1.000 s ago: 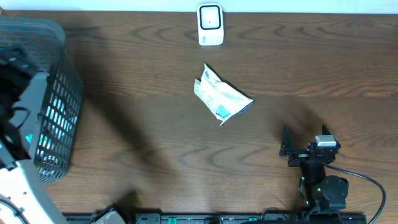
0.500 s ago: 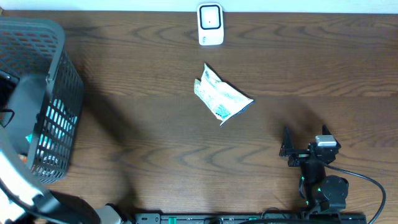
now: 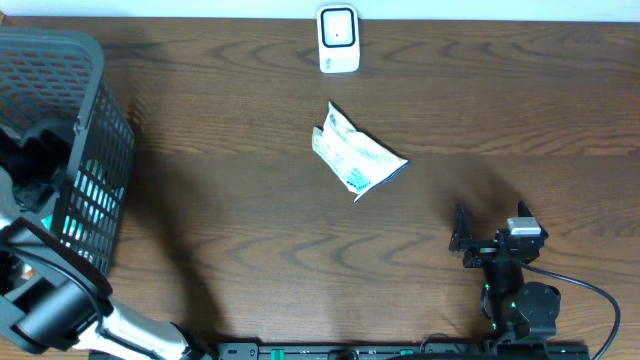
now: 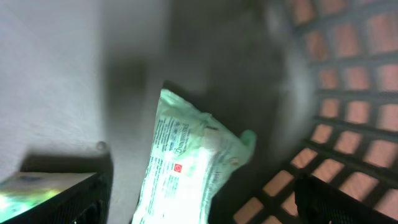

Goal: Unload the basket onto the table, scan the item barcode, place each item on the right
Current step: 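Reach the left gripper back into the basket toward the green tissue pack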

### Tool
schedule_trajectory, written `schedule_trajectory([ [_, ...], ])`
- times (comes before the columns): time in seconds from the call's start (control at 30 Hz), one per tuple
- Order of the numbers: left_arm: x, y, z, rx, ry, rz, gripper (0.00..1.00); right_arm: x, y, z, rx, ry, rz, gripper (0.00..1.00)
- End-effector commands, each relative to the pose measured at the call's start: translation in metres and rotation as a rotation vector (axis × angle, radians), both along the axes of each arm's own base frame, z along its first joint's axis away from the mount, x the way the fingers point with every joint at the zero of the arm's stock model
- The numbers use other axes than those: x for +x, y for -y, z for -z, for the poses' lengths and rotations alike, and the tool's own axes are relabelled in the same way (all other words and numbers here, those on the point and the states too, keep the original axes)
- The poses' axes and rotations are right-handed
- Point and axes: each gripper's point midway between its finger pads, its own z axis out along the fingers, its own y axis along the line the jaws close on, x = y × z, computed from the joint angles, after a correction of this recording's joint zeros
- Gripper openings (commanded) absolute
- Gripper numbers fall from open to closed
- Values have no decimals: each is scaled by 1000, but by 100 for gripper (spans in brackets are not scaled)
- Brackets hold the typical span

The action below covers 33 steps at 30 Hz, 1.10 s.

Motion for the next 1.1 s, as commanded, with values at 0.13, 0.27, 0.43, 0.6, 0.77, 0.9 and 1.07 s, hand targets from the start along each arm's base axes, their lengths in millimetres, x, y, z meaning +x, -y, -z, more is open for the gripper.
schedule_trajectory([
  [0.13,7,19,30,-57,-49,99,93,0,1,1,9,-2,5,99],
  [0.27,9,25,39,-13,-108,135,93,0,1,1,9,-2,5,99],
  [0.43,-6,19,52,113,-273,137,92,0,1,1,9,-2,5,99],
  [0.6,-10,22,69,105,-329,149,79,0,1,1,9,-2,5,99],
  [0.77,-16,21,80,99,-375,144,64,0,1,1,9,-2,4,99],
  [0.9,-13,18,68,105,-355,103,34,0,1,1,10,-2,4,99],
  [1.07,-2,10,21,158,-283,76,32,0,1,1,10,-2,4,99],
])
